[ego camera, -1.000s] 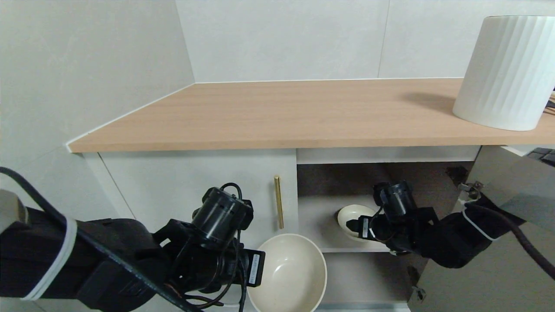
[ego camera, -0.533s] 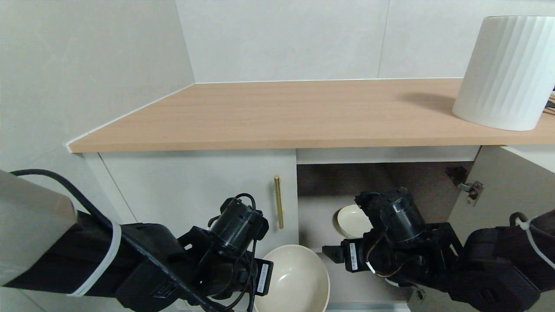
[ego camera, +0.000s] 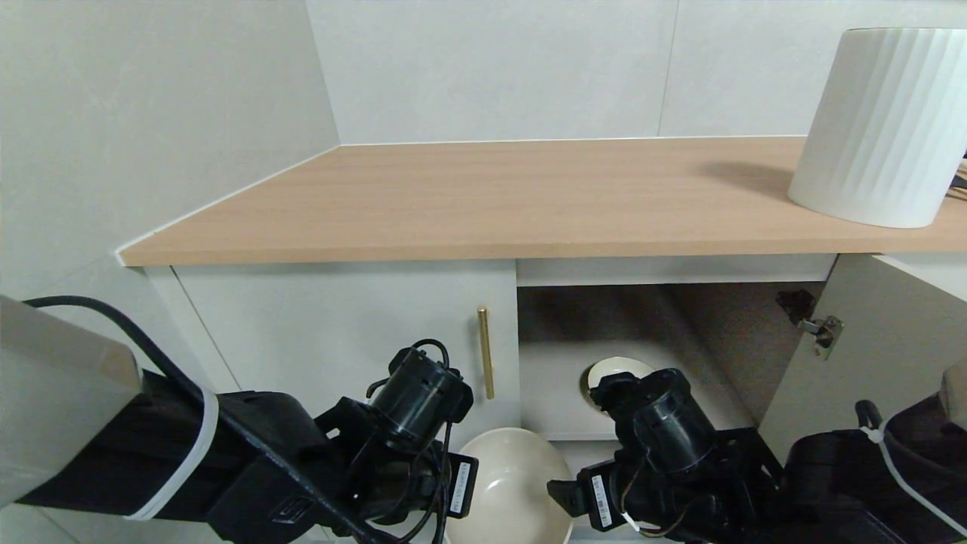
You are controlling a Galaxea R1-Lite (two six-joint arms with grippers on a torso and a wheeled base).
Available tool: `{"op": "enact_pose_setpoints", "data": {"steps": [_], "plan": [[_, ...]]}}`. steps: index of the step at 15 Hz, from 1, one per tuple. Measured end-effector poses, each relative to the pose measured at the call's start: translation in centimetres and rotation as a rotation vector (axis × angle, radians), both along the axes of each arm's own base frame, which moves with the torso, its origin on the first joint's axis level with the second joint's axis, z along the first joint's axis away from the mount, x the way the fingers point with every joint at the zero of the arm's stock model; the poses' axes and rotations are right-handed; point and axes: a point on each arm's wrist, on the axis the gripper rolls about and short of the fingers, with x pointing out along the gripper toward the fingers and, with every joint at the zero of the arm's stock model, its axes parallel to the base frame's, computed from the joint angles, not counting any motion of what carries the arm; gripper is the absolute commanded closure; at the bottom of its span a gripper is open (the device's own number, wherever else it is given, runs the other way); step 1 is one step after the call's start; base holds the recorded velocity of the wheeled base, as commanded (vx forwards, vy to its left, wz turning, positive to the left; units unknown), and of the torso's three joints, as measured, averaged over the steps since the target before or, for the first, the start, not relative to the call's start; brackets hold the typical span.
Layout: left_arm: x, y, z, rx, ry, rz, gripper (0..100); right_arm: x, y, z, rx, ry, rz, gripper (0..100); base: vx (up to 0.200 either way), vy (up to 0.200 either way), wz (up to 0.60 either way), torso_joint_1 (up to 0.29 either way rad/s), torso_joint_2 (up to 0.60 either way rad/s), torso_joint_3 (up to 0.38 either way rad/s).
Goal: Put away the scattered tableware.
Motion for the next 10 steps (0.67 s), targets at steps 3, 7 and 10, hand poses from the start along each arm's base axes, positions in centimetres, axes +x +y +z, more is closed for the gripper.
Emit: {"op": "enact_pose_setpoints", "data": {"steps": [3,7,10], "plan": [[-0.06,-0.07,0.00,0.003,-0.003,-0.001,100,0.20,0.27,-0.73,-0.013,0.012,0.001,0,0.000,0.000,0.00,0.000,0.00,0.000],[-0.08,-0.13,-0.04,0.002,-0.002,-0.003,100,0.26,0.32,-1.07,-0.019,0.018,0.000,100,0.000,0.000,0.00,0.000,0.00,0.000],[-0.08,-0.22,-0.01,-0.005,-0.002,-0.006,100,0.42,0.34,-1.05,-0.012,0.017,-0.001,100,0.000,0.000,0.00,0.000,0.00,0.000]]}}
